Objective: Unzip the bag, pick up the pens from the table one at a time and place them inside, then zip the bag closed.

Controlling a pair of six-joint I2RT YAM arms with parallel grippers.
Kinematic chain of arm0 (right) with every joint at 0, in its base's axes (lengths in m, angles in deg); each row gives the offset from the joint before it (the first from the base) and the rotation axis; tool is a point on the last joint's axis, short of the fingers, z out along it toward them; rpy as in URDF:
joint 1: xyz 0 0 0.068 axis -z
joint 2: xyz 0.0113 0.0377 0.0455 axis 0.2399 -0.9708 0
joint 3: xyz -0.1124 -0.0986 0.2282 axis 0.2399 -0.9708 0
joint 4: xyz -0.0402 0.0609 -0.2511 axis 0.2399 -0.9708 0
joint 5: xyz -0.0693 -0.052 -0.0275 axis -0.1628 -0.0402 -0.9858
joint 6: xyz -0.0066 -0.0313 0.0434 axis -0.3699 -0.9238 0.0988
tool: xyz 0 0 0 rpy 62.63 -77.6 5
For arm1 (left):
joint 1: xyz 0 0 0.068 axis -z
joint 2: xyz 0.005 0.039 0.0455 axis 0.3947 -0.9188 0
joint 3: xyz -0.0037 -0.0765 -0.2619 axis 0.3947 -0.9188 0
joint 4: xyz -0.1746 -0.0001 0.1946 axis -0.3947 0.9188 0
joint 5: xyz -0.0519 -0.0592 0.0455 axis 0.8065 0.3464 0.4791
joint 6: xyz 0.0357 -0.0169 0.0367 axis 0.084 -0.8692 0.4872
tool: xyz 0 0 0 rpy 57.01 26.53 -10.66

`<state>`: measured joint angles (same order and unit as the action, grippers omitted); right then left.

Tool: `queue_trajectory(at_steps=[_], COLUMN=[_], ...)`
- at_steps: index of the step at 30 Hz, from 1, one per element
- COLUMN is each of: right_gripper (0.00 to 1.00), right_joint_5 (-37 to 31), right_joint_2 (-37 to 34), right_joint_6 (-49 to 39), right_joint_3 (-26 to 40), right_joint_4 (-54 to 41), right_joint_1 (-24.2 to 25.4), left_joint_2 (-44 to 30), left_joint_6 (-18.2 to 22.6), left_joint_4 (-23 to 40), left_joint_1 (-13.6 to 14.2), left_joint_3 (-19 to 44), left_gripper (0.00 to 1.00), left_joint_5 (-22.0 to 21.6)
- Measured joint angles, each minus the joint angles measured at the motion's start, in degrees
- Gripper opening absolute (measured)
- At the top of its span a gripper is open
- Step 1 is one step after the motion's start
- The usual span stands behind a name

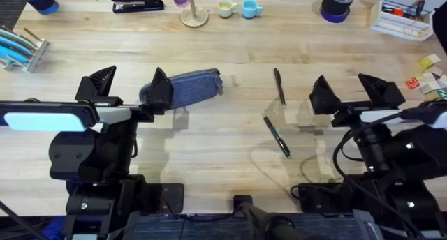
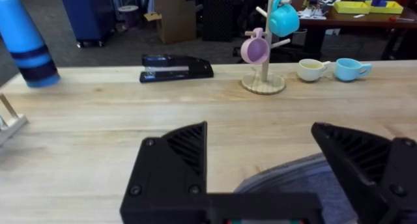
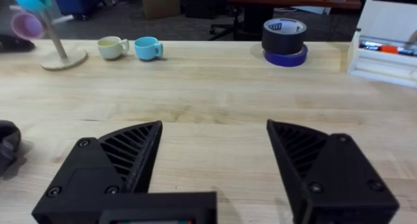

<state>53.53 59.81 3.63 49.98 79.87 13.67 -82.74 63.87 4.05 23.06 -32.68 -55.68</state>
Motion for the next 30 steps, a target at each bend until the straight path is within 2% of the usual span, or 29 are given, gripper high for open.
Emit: queue_trajectory(at_steps=[19,22,25,30], right_gripper=[0.996,0.996,0.996,0.996], right_joint_5=[0.67,1.90,3.08,3.89], right_joint_2=[0.00,0.00,-0.33,-4.18], right_joint_6=[0.00,-0.01,-0.54,-2.78], right_joint_3=[0.24,1.63,4.82,15.60], right_joint_4=[-0.91,-3.48,-10.21,-21.73], right_joint_1=[0.00,0.00,0.00,0.00], left_joint_2=[0.00,0.00,-0.02,-0.95], left_joint_6=[0.42,0.57,0.63,2.12], left_joint_4=[0.58,5.72,11.89,18.96], left_joint_1=[0.00,0.00,0.00,0.00], left_joint_3=[0.11,1.39,5.05,15.36], left_gripper=[0.994,0.993,0.993,0.992], left_joint_5=[-0.24,-0.36,-0.42,-0.44])
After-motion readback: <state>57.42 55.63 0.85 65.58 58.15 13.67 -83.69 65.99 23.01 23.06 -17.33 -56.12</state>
